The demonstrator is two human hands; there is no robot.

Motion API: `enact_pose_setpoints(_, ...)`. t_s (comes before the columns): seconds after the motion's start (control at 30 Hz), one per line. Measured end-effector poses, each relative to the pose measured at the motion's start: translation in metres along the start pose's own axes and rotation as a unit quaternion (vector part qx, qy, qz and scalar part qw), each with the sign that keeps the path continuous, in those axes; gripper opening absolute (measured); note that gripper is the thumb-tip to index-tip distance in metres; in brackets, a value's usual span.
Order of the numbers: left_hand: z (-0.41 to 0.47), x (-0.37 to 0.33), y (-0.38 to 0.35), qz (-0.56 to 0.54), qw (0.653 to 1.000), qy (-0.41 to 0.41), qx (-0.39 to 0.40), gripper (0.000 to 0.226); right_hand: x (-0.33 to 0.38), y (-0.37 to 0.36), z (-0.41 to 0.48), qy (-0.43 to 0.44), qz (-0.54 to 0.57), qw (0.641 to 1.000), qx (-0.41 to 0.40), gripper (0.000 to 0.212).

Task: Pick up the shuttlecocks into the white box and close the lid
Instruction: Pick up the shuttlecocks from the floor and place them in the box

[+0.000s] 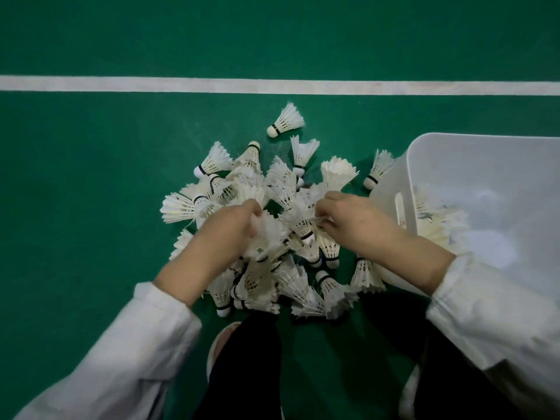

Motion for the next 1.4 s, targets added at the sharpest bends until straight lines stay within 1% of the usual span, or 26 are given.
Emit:
enact_pose_setpoints(0.07,0.004,0.011,0.002,0.024,0.998,0.024,0.044,0.053,0.007,-0.002,0.001,0.006,-0.004,1.0,0.001,0.017)
enact_pose_setpoints(0.1,0.005,0.014,0.0,0.038,0.997,0.024,0.064,0.061,0.009,-0.005,0.003,0.007,-0.004,1.0,0.002,0.018)
enact_pose_setpoints(0.17,0.009,0.013,-0.006,0.059,0.994,0.012,0.094,0.065,0.01,-0.01,0.005,0.004,-0.002,1.0,0.005,0.019)
enact_pose_setpoints(0.23,0.011,0.011,-0.006,0.058,0.995,0.001,0.086,0.068,0.01,-0.014,0.005,-0.001,0.003,1.0,0.003,0.02)
enact_pose_setpoints(0.33,0.017,0.009,0.005,0.042,0.998,-0.003,0.04,0.077,0.005,-0.013,0.003,-0.007,0.018,1.0,-0.014,0.02)
enact_pose_setpoints(0.4,0.023,0.01,0.009,0.042,0.998,0.01,0.044,0.072,0.003,-0.012,0.003,-0.009,0.026,1.0,-0.015,0.02)
enact_pose_setpoints(0.47,0.03,0.01,0.008,0.06,0.996,0.02,0.068,0.061,0.002,-0.011,0.003,-0.006,0.026,1.0,-0.01,0.02)
enact_pose_setpoints(0.53,0.035,0.009,0.008,0.075,0.994,0.023,0.072,0.047,0.002,-0.011,0.003,-0.002,0.028,1.0,-0.008,0.02)
enact_pose_setpoints(0.67,0.032,0.006,0.019,0.049,0.997,0.021,0.048,0.03,0.002,-0.011,0.002,0.005,0.029,1.0,-0.012,0.018)
enact_pose_setpoints(0.73,0.024,0.001,0.026,0.047,0.999,0.003,0.028,0.02,0.001,-0.011,0.0,0.009,0.03,0.999,-0.01,0.018)
enact_pose_setpoints(0.8,0.009,-0.009,0.034,0.036,0.999,-0.03,-0.009,0.007,0.0,-0.01,-0.002,0.012,0.03,0.999,-0.012,0.019)
enact_pose_setpoints(0.83,0.0,-0.016,0.038,0.029,0.998,-0.051,-0.033,0.003,-0.001,-0.009,-0.003,0.013,0.029,0.999,-0.015,0.019)
enact_pose_setpoints(0.9,-0.015,-0.028,0.041,0.014,0.994,-0.086,-0.068,0.009,-0.002,-0.006,-0.005,0.011,0.024,0.999,-0.022,0.019)
enact_pose_setpoints(1.03,-0.027,-0.039,0.028,-0.003,0.99,-0.111,-0.086,0.022,0.001,0.0,-0.009,0.008,0.019,0.999,-0.024,0.02)
enact_pose_setpoints(1.1,-0.027,-0.039,0.023,0.008,0.987,-0.122,-0.102,0.017,0.004,0.003,-0.012,0.011,0.021,0.999,-0.028,0.022)
enact_pose_setpoints(1.17,-0.028,-0.04,0.02,-0.013,0.987,-0.117,-0.107,0.008,0.005,0.005,-0.014,0.014,0.024,0.999,-0.039,0.022)
enact_pose_setpoints(1.2,-0.029,-0.042,0.02,-0.025,0.987,-0.116,-0.106,0.007,0.004,0.006,-0.016,0.014,0.025,0.999,-0.044,0.022)
enact_pose_setpoints(1.27,-0.032,-0.047,0.019,-0.034,0.986,-0.118,-0.11,0.013,0.002,0.008,-0.019,0.015,0.025,0.998,-0.048,0.022)
enact_pose_setpoints(1.4,-0.04,-0.056,0.026,-0.013,0.988,-0.097,-0.122,0.009,-0.004,0.018,-0.03,0.024,0.02,0.999,-0.044,0.021)
Point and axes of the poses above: each hand's wrist, its own z-axis towards the middle knuckle, its own y-axis out of the back of the hand, x = y × z, the point moved 5 cm from there along z, towards the middle knuckle, and after that the axes turned 14 degrees about x, right-handed, at the moved point
